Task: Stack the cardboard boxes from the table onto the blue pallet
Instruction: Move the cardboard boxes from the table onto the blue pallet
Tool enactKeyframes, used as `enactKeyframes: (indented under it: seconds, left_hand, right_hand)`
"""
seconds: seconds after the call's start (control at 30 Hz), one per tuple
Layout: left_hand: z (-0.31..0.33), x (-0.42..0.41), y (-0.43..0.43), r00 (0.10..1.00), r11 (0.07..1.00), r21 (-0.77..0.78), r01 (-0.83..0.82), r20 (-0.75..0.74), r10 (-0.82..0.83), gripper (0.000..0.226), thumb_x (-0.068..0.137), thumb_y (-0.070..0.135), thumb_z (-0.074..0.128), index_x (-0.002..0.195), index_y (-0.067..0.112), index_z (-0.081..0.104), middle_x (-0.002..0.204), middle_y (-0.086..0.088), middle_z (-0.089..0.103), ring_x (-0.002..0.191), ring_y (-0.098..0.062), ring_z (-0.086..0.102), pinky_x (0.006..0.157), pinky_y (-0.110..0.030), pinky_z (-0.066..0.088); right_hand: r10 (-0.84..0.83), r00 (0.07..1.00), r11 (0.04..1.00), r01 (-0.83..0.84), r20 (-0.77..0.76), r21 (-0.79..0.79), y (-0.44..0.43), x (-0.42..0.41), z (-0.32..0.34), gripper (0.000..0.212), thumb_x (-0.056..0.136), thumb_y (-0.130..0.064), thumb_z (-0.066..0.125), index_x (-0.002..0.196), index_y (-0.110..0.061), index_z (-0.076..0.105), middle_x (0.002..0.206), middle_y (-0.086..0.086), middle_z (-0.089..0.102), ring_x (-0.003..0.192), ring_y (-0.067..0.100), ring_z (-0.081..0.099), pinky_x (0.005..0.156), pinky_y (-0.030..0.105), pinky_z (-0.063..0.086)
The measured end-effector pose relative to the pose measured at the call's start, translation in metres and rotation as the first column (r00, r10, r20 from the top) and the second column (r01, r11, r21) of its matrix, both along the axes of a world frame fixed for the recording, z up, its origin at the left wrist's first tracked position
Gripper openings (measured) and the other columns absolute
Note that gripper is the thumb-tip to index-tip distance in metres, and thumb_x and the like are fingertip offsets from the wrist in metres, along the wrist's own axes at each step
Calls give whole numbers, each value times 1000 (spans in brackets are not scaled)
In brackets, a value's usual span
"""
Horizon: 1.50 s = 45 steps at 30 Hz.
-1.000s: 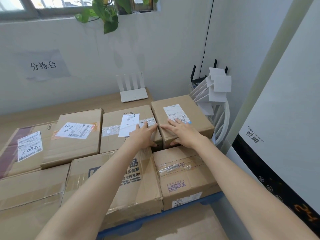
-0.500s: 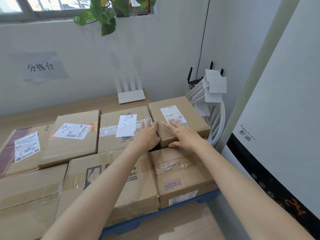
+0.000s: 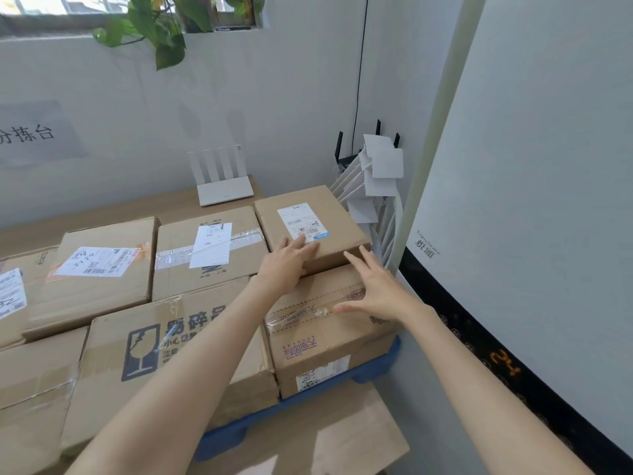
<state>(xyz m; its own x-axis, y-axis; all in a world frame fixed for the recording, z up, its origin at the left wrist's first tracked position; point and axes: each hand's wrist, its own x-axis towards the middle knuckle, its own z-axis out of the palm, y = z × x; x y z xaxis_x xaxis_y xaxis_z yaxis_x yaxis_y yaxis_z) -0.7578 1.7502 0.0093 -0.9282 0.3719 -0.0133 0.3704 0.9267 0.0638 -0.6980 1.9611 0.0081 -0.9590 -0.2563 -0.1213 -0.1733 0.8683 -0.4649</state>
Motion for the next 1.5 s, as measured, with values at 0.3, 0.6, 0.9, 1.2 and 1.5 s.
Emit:
enactKeyframes:
  seconds: [0.3, 0.6, 0.9, 1.2, 1.5]
  left_hand:
    - [-3, -6, 0, 998, 999, -3, 51, -42, -52, 55, 95, 9, 50, 145, 22, 30, 146, -7, 34, 117, -31, 38, 89, -47, 48]
    - [-4, -2, -2, 998, 999, -1, 54, -41, -54, 59, 96, 7, 48, 148, 23, 27, 153, -6, 26, 125, -31, 33, 91, -44, 47]
    - [-5, 5, -1, 1000, 1000, 12, 15, 11, -15, 60, 100, 11, 41, 152, 24, 15, 161, -3, 9, 145, -34, 10, 107, -48, 36]
    - [27, 48, -50, 989, 984, 106, -145, 27, 143, 55, 99, 31, 47, 149, 17, 29, 159, -6, 18, 146, -25, 17, 113, -43, 26]
    - [47, 172, -188, 874, 874, 31, -485, 28, 484, 52, 98, 38, 46, 145, 19, 35, 154, -2, 31, 133, -25, 40, 102, -40, 39]
  right_hand:
    - [128, 988, 990, -132, 88, 47, 8, 16, -15, 122, 54, -64, 82, 152, -39, 14, 162, -2, -10, 147, 15, -18, 119, 54, 4]
    - [100, 990, 994, -104, 95, 34, 5, 10, -10, 117, 55, -62, 83, 151, -36, 22, 163, 0, -2, 149, 17, -10, 119, 53, 11]
    - [104, 988, 993, -110, 117, 43, 3, 11, -4, 116, 56, -60, 83, 151, -35, 21, 163, 0, -2, 149, 19, -11, 118, 54, 10]
    - [190, 981, 967, -195, 49, 162, -31, 19, 14, 111, 65, -54, 81, 153, -32, 17, 163, 2, -4, 149, 20, -11, 120, 53, 1]
    - [485, 874, 875, -484, -31, 30, -156, 74, 28, 93, 73, -52, 76, 150, -36, 26, 162, -5, 7, 149, 19, 7, 117, 47, 16]
